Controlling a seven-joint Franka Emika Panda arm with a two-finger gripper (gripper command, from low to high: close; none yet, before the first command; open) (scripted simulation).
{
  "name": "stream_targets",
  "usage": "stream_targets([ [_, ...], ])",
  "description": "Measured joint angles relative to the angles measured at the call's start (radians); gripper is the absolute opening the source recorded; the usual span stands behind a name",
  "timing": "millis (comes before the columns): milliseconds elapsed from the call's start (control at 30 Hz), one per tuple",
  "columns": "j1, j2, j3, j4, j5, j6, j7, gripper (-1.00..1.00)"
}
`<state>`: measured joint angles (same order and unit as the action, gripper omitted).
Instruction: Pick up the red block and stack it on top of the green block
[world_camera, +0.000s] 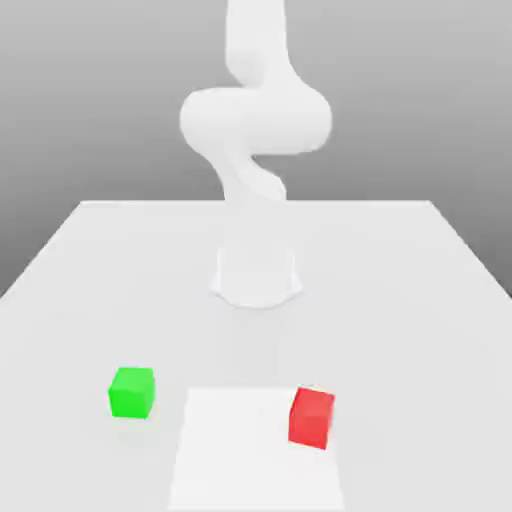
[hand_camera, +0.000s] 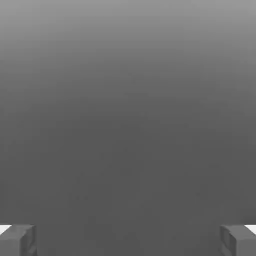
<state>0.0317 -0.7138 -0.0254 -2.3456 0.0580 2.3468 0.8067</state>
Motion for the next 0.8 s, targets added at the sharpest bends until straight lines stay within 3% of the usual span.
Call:
stream_targets([
  [233,0.074,0.259,-0.016,-0.129,0.143,0.130,0.039,0.00],
  [433,0.106,0.470,0.029,-0.239,0.188,0.243,0.125,0.00],
  [567,0.106,0.598,0.069,-0.314,0.144,0.327,0.236,0.00],
  [700,0.108,0.713,0.078,-0.391,-0.011,0.413,0.425,0.00],
  [800,0.113,0.780,0.065,-0.397,-0.066,0.470,0.478,0.00],
])
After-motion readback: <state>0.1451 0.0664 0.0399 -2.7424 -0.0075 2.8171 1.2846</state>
